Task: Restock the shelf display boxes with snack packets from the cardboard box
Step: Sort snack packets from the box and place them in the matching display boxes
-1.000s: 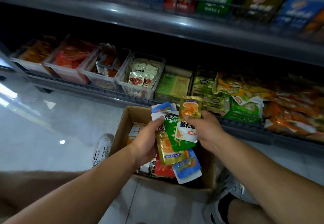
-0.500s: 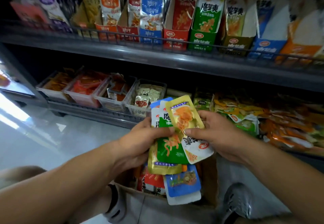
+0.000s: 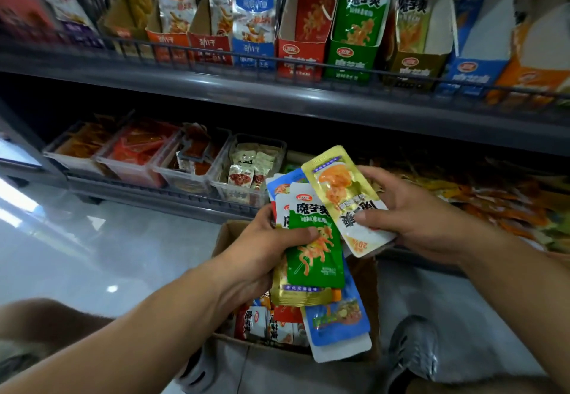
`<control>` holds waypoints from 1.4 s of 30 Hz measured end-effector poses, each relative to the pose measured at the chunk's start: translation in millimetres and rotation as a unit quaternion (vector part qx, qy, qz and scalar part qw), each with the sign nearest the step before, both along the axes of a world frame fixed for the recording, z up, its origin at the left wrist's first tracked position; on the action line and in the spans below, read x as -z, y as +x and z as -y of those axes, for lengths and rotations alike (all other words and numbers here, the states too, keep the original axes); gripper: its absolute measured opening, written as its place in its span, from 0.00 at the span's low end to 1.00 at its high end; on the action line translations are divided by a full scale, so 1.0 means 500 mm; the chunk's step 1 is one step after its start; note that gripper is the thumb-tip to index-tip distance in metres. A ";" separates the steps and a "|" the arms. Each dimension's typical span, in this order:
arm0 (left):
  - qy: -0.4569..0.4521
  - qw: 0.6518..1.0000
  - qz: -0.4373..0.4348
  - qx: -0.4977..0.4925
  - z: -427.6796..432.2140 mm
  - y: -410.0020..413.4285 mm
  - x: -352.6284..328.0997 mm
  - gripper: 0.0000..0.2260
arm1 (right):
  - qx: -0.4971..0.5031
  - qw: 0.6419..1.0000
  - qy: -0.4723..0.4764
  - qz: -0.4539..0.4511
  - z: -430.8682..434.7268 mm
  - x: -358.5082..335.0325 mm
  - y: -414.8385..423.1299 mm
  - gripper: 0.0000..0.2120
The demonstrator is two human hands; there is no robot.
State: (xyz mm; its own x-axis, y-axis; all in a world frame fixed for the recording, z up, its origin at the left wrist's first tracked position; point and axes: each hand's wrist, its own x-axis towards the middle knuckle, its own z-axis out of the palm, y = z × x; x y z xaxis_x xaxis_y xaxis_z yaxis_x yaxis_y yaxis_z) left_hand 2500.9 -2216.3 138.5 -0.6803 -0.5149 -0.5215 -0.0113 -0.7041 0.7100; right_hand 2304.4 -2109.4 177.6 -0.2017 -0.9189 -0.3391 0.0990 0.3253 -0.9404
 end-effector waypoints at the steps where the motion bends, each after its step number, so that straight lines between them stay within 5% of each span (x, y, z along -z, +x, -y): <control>1: -0.001 1.000 0.003 -0.011 0.001 -0.004 0.002 0.24 | 0.007 1.000 0.006 -0.003 -0.004 -0.001 -0.008 0.33; 5: -0.006 0.999 0.015 -0.049 0.010 -0.015 0.009 0.17 | 0.055 0.996 0.007 -0.075 -0.007 0.002 -0.028 0.27; 10: 0.039 0.998 0.036 -0.029 0.021 -0.020 0.018 0.07 | 0.165 0.985 -0.005 0.042 -0.001 0.017 -0.039 0.11; 14: 0.074 0.997 0.036 -0.003 0.025 -0.020 0.017 0.13 | 0.140 0.989 0.000 0.057 -0.003 0.005 -0.051 0.11; 18: 0.086 0.996 0.022 -0.011 0.029 -0.016 0.018 0.11 | 0.154 0.988 0.002 0.030 0.001 0.001 -0.061 0.23; 25: 0.054 0.999 0.000 -0.008 0.012 -0.020 0.023 0.16 | 0.193 0.973 0.007 0.124 0.013 0.027 -0.016 0.10; 34: -0.053 0.998 -0.017 0.012 -0.027 -0.027 0.020 0.20 | 0.162 0.983 0.065 0.058 0.016 0.045 0.059 0.15; 42: 0.024 0.998 -0.046 0.031 -0.027 -0.029 0.024 0.15 | 0.205 0.976 0.070 -0.002 0.018 0.059 0.042 0.13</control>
State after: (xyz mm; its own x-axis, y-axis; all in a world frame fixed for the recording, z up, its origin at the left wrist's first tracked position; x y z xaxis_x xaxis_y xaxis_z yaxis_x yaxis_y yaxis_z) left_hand 2486.6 -2202.7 126.6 -0.7564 -0.4457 -0.4788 0.0066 -0.7371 0.6757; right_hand 2325.6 -2118.4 148.0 -0.5446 -0.7054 -0.4536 0.2446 0.3837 -0.8904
